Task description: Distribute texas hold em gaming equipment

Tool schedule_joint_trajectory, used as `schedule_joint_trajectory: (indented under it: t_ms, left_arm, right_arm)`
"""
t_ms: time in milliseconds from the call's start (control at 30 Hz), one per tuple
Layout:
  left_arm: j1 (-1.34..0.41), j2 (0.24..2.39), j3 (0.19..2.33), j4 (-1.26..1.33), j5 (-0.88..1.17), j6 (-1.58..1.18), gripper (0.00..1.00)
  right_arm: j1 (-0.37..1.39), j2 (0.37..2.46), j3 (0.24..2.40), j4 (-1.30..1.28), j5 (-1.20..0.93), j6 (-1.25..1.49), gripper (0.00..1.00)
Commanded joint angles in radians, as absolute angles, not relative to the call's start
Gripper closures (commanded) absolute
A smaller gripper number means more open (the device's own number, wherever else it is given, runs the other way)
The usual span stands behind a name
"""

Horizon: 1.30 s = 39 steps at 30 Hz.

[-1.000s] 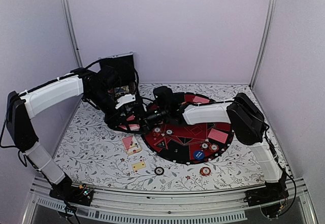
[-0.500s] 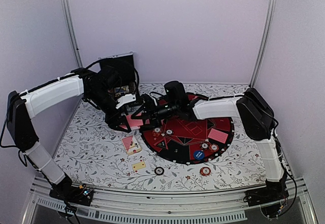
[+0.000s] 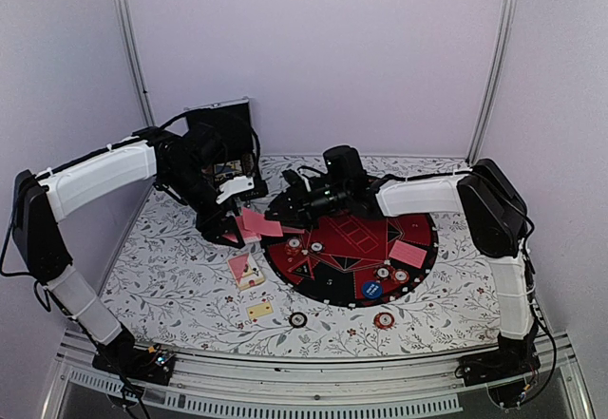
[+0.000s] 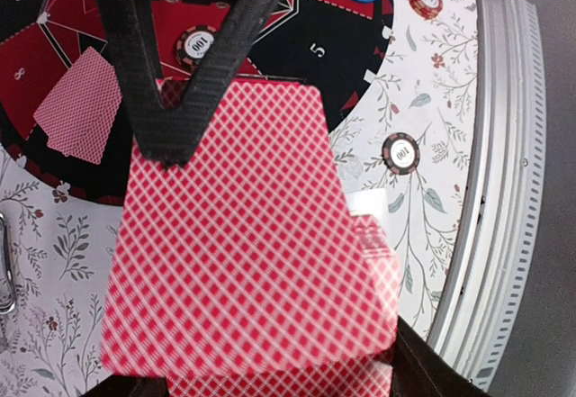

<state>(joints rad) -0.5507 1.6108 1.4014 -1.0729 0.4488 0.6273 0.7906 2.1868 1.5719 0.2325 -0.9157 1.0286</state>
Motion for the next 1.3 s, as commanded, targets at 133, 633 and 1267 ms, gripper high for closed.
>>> schedule_joint_trajectory:
  t_ms: [133, 633, 1267]
  left_arm:
    - [-0.560, 1.597, 1.405, -1.062, 0.475, 0.629, 0.99]
    - [-0.560, 1.589, 1.405, -1.070, 0.469, 0.627, 0.99]
    - [-0.558, 1.621, 1.437, -1.087, 0.473, 0.630, 1.00]
  right_arm:
    - [0.762, 2.098, 1.518, 0.212, -0.922, 1.039, 0.97]
    - [0.495, 2.017, 1.443, 0.227, -0.968, 1.044, 1.00]
    - [0.120, 2.356, 1.784, -0.021, -0.823, 0.873, 1.00]
